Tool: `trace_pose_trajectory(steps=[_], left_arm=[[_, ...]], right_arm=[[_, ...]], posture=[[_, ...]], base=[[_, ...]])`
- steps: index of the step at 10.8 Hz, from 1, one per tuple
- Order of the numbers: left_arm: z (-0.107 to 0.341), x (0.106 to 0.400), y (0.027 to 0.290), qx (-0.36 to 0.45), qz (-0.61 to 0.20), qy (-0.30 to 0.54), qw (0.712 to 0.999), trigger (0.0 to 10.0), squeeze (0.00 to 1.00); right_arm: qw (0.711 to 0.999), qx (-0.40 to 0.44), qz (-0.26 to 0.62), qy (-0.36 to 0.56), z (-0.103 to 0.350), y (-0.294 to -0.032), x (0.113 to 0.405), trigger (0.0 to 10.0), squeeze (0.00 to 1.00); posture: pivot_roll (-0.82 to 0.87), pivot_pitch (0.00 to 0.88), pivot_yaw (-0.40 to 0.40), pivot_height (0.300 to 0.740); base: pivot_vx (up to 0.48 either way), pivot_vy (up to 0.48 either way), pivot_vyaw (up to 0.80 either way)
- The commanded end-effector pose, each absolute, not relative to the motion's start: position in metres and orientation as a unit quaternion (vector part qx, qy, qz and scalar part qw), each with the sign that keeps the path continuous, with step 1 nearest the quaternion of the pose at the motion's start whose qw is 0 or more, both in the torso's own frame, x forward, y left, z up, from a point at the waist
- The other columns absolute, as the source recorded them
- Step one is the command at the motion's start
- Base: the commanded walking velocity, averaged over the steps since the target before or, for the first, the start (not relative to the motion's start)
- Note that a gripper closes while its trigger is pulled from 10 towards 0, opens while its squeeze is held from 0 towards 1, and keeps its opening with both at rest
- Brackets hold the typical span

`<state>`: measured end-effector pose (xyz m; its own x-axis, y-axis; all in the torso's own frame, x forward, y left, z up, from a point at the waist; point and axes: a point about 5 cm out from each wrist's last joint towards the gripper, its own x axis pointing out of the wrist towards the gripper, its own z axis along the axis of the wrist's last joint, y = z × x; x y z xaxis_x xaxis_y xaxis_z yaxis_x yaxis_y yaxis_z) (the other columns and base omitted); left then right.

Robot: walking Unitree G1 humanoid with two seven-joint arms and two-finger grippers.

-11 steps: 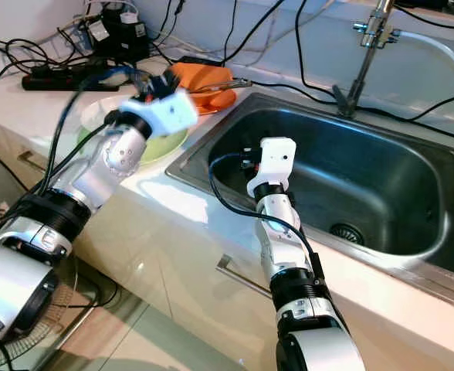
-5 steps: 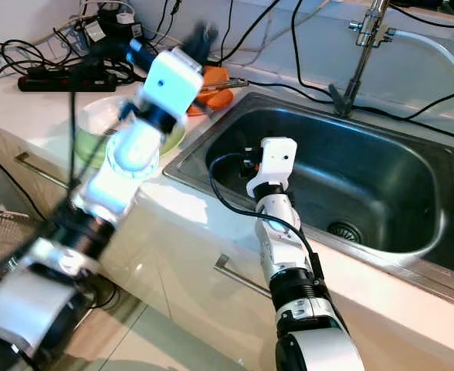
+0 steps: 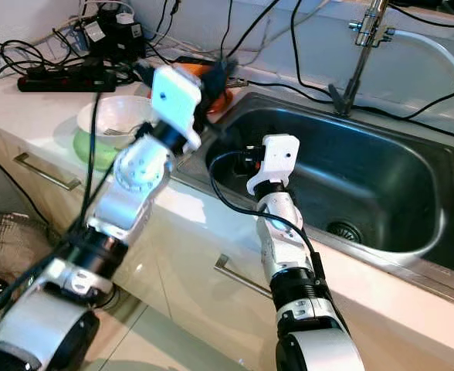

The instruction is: Kitchen organization

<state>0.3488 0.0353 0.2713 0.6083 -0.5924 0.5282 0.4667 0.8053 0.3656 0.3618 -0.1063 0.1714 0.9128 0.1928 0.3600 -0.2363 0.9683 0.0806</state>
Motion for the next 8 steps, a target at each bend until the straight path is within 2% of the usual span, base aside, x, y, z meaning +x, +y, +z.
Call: trace_pose_trajectory(steps=[1,2,3,8], left_arm=[[0.276,0.346,0.035,0.086,-0.306,-0.332,0.888,10.0,0.00],[0.270,0.345,0.032,0.074,-0.324,-0.316,0.889,10.0,0.00],[0.268,0.343,0.030,0.069,-0.334,-0.309,0.888,10.0,0.00],[0.255,0.336,0.023,0.039,-0.385,-0.263,0.884,10.0,0.00]], right_arm=[[0.973,0.064,0.116,-0.190,0.176,-0.106,0.361,10.0,1.00],[0.972,0.063,0.122,-0.190,0.176,-0.103,0.361,10.0,1.00],[0.972,0.059,0.124,-0.190,0.176,-0.101,0.360,10.0,0.00],[0.972,0.057,0.133,-0.184,0.174,-0.099,0.359,10.0,0.00]], posture=[[0.15,0.000,0.003,0.740],[0.15,0.000,0.004,0.740],[0.15,0.000,0.005,0.740],[0.16,0.000,0.000,0.740]], base=[[0.000,0.000,0.00],[0.000,0.000,0.00],[0.000,0.000,0.00],[0.000,0.000,0.00]])
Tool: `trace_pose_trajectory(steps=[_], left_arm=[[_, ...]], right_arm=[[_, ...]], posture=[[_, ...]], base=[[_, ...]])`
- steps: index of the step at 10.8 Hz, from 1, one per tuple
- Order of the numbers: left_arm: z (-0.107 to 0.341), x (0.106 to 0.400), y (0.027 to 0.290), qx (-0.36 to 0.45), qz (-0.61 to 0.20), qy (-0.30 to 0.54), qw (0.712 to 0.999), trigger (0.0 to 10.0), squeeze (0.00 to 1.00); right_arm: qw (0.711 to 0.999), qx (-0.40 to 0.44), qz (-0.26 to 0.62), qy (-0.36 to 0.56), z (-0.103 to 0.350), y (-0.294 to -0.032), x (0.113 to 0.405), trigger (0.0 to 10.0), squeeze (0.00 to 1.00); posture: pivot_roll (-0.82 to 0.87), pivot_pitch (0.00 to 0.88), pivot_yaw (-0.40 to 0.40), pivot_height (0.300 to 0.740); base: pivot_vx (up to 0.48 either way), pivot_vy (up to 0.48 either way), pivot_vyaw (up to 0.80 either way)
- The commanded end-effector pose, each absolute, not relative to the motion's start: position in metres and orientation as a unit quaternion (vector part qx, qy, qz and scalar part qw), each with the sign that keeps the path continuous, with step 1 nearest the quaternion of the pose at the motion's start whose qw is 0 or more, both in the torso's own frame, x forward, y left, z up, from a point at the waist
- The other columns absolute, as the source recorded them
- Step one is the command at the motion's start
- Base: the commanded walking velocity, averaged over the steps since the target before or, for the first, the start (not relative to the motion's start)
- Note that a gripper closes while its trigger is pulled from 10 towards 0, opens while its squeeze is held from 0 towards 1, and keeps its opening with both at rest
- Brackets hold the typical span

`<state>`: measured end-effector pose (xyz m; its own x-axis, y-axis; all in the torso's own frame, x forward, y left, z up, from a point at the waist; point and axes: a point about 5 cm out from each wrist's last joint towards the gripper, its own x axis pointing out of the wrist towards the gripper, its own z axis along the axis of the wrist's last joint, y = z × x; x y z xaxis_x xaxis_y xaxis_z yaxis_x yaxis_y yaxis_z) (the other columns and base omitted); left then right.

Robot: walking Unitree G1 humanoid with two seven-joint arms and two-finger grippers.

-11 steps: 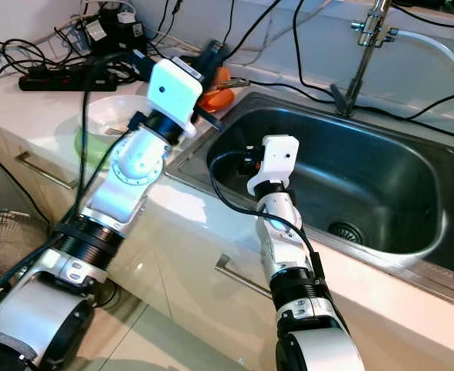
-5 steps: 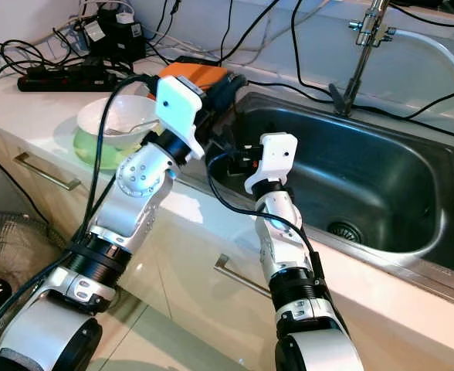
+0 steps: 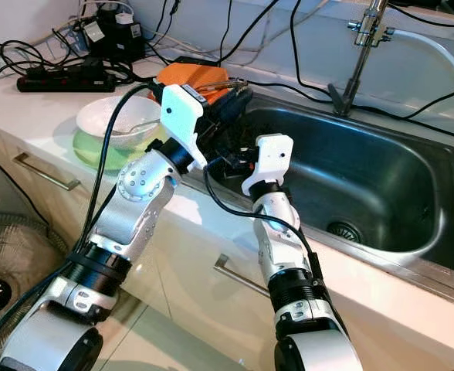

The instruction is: Kitchen organization

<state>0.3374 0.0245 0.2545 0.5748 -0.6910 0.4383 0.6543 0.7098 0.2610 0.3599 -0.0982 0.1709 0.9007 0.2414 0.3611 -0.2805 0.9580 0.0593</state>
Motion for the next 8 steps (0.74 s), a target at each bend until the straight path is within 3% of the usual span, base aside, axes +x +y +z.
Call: trace_pose_trajectory(steps=[1,6,7,8], left_arm=[[0.2539,0.3351,0.0225,0.036,-0.390,-0.256,0.884,10.0,0.00],[0.2483,0.3318,0.0216,0.028,-0.399,-0.236,0.886,10.0,0.00],[0.2474,0.3312,0.0215,0.026,-0.400,-0.232,0.886,10.0,0.00],[0.2464,0.3305,0.0219,0.026,-0.401,-0.228,0.887,10.0,0.00]], right_arm=[[0.972,0.058,0.132,-0.184,0.1736,-0.0990,0.3590,10.0,0.00],[0.973,0.056,0.129,-0.182,0.1733,-0.1001,0.3597,9.8,0.00],[0.973,0.057,0.127,-0.183,0.1739,-0.1005,0.3599,2.1,0.00],[0.974,0.058,0.124,-0.182,0.1736,-0.1013,0.3599,0.0,0.00]], posture=[[0.16,0.000,-0.002,0.740],[0.16,0.000,-0.002,0.740],[0.16,0.000,-0.003,0.740],[0.16,0.000,-0.003,0.740]], base=[[0.000,0.000,0.00],[0.000,0.000,0.00],[0.000,0.000,0.00],[0.000,0.000,0.00]])
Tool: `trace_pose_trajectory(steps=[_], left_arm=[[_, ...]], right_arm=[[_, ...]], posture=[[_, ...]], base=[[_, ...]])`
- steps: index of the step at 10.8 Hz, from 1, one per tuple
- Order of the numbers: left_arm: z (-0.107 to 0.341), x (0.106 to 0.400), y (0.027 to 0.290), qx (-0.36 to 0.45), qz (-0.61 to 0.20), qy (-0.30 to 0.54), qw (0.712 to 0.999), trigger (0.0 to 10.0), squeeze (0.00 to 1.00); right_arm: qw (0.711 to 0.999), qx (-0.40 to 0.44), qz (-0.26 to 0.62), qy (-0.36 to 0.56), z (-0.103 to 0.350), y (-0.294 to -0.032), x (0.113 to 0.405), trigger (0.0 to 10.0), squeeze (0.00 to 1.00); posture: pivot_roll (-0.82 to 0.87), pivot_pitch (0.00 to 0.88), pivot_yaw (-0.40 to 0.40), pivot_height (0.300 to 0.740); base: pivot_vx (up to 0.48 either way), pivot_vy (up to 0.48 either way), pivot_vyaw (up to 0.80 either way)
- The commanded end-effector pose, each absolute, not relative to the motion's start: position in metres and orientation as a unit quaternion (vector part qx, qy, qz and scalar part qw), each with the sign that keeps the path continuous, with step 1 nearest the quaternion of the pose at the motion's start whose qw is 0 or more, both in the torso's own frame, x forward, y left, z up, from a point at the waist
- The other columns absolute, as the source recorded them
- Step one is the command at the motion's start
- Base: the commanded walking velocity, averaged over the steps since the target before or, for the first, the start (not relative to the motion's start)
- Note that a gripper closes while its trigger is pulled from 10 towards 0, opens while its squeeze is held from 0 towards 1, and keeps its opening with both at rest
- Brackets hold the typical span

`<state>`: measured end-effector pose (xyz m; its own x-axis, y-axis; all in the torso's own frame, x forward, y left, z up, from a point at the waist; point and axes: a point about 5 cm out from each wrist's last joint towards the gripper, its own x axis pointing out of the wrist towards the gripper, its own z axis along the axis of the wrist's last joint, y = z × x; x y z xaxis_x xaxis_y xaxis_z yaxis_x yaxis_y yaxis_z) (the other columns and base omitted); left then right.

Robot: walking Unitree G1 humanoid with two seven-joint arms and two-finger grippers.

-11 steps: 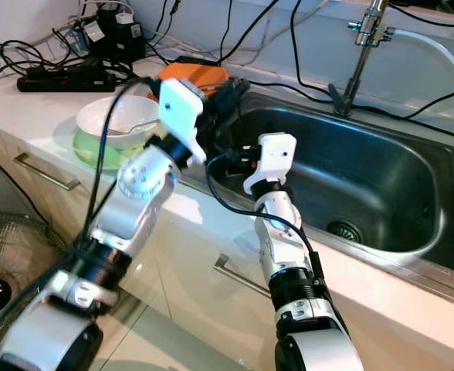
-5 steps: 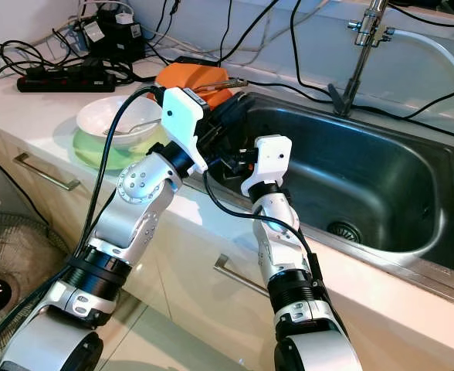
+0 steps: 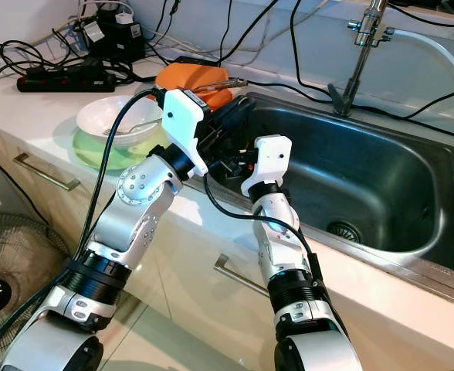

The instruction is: Kitchen organization

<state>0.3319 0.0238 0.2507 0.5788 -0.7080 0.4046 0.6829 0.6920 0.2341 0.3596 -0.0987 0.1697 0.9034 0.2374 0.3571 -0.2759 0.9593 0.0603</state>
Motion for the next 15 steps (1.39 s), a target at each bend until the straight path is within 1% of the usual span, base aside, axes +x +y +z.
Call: trace_pose_trajectory(steps=[1,15], left_arm=[[0.2463,0.3304,0.0221,0.026,-0.401,-0.228,0.887,10.0,0.00],[0.2422,0.3297,0.0229,0.027,-0.395,-0.215,0.893,10.0,0.00]], right_arm=[[0.974,0.059,0.124,-0.182,0.1736,-0.1014,0.3598,0.0,0.00],[0.974,0.061,0.124,-0.177,0.1705,-0.0996,0.3595,0.0,0.00]], posture=[[0.16,0.000,-0.003,0.740],[0.16,0.005,-0.004,0.740]], base=[[0.000,0.000,0.00],[0.000,0.000,0.00]])
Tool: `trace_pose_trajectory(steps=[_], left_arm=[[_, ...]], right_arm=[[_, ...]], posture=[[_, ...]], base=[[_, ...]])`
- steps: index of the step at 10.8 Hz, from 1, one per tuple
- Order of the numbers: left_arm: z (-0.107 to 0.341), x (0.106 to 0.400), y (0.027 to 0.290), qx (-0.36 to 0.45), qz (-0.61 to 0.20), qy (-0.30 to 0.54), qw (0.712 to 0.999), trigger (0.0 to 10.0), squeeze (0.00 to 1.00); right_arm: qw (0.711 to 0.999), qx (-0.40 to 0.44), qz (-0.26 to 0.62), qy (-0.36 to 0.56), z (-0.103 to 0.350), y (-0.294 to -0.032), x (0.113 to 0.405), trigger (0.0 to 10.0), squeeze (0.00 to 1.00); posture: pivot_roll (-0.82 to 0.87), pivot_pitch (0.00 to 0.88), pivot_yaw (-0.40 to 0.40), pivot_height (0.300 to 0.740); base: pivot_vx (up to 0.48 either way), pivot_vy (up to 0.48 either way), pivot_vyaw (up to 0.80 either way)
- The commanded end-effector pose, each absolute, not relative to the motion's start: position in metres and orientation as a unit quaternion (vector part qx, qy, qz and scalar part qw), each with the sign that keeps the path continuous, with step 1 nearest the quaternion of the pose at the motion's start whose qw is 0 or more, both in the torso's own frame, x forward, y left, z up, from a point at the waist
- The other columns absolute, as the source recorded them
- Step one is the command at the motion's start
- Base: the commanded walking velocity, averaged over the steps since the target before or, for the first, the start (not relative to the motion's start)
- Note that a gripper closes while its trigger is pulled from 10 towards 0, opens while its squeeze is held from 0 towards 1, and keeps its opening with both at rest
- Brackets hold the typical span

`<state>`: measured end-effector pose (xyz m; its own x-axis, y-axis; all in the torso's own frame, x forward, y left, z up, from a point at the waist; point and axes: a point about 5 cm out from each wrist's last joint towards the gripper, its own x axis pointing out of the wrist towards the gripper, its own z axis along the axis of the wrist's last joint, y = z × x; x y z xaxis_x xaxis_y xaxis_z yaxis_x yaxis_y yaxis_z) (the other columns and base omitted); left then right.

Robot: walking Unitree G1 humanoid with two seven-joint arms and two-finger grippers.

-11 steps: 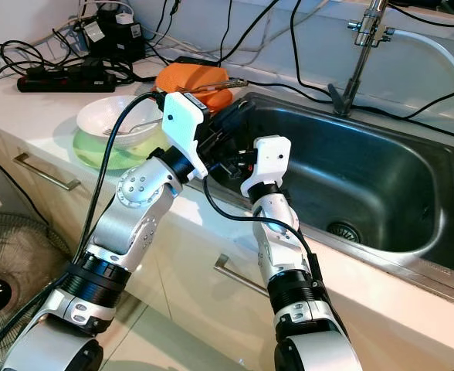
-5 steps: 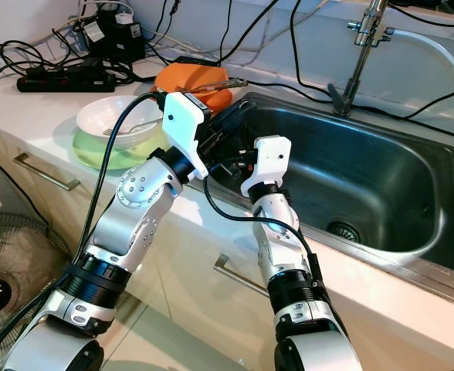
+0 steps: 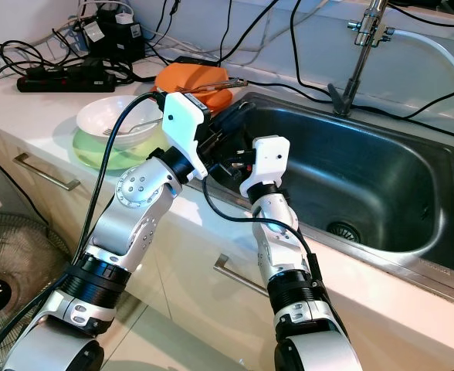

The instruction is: Kitchen organization

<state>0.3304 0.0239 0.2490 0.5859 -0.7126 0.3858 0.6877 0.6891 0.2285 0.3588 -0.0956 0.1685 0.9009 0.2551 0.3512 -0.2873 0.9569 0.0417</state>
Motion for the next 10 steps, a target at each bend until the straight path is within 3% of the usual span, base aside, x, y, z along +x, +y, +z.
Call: trace_pose_trajectory(steps=[1,5,6,7,8,10], left_arm=[[0.2422,0.3296,0.0230,0.027,-0.395,-0.215,0.893,10.0,0.00],[0.2422,0.3317,0.0243,0.033,-0.383,-0.218,0.897,10.0,0.03],[0.2402,0.3327,0.0251,0.036,-0.378,-0.215,0.900,10.0,1.00],[0.2391,0.3336,0.0265,0.036,-0.370,-0.213,0.903,10.0,1.00],[0.2383,0.3333,0.0276,0.034,-0.368,-0.213,0.905,10.0,0.00],[0.2368,0.3317,0.0290,0.029,-0.367,-0.213,0.905,10.0,0.00]], right_arm=[[0.974,0.061,0.125,-0.176,0.1702,-0.0991,0.3594,0.0,0.00],[0.975,0.059,0.124,-0.175,0.1696,-0.1002,0.3593,0.0,0.00],[0.975,0.059,0.124,-0.175,0.1696,-0.1002,0.3593,0.0,0.00],[0.975,0.059,0.123,-0.174,0.1697,-0.1004,0.3596,0.0,0.00],[0.975,0.058,0.122,-0.174,0.1701,-0.1014,0.3602,0.0,0.00],[0.976,0.054,0.121,-0.174,0.1715,-0.1027,0.3624,0.0,0.00]], posture=[[0.16,0.005,-0.006,0.740],[0.16,0.007,-0.007,0.740],[0.16,0.011,-0.006,0.740],[0.16,0.014,-0.008,0.740],[0.16,0.018,-0.008,0.740],[0.16,0.016,-0.007,0.740]], base=[[0.000,0.000,0.00],[0.000,0.000,0.00],[0.000,0.000,0.00],[0.000,0.000,0.00],[0.000,0.000,0.00],[0.000,0.000,0.00]])
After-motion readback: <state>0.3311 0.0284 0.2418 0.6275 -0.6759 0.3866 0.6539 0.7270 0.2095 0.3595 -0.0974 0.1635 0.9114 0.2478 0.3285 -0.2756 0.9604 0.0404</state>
